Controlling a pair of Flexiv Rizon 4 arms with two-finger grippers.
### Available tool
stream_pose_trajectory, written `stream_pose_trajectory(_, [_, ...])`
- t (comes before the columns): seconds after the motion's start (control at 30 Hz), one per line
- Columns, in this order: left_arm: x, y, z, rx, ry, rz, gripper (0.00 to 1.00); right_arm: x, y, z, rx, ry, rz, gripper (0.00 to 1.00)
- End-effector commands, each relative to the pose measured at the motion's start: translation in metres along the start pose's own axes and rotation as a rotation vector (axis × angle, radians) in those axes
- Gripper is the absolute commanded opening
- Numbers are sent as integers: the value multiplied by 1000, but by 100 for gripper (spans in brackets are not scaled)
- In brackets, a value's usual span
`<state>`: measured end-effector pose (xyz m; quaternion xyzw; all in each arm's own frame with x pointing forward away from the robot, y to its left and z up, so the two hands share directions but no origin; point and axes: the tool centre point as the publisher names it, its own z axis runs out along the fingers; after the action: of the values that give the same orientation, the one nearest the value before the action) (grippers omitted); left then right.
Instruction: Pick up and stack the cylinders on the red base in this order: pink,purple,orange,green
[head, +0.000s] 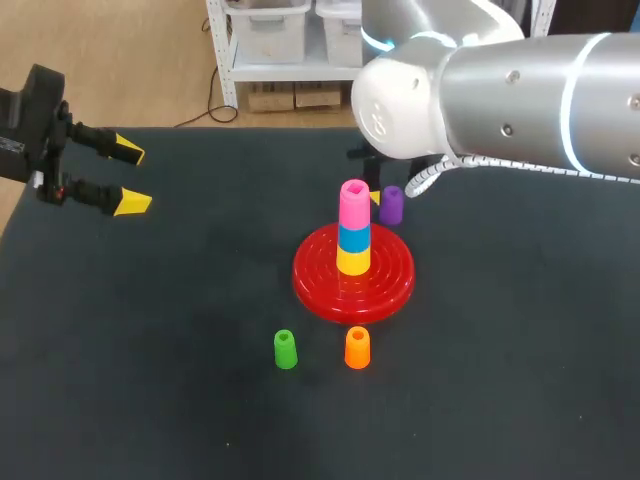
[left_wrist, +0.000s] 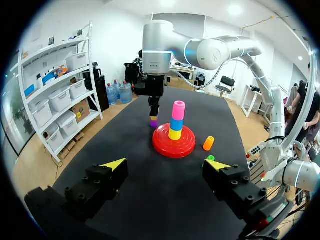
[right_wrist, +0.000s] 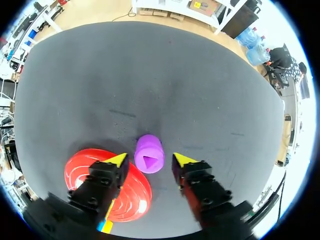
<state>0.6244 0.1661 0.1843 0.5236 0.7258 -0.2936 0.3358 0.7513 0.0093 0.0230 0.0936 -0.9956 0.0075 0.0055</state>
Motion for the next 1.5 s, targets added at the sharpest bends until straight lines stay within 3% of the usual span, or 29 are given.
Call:
stream_pose_trajectory(0.03, [1, 0, 0, -1, -2, 2, 100, 1, 1, -1, -1, -9, -3, 44])
stream_pose_trajectory(1.0, [1, 0, 0, -1, -2, 2, 100, -6, -1, 4, 5, 0, 9, 47])
stream_pose_trajectory(1.07, [1, 0, 0, -1, -2, 2, 100, -6, -1, 5, 4, 2, 8, 37])
stream_pose_trajectory(1.1, [1, 0, 0, -1, -2, 2, 100, -6, -1, 5, 3, 3, 8, 6])
stream_pose_trajectory(1.13, [1, 0, 0, -1, -2, 2, 100, -6, -1, 5, -4, 7, 8, 0])
stream_pose_trajectory(1.33, [1, 0, 0, -1, -2, 2, 100, -7, -4, -11, -3, -1, 29, 0])
stream_pose_trajectory(1.5, [1, 0, 0, -1, -2, 2, 100, -13, -1, -62, 28, -3, 15, 0])
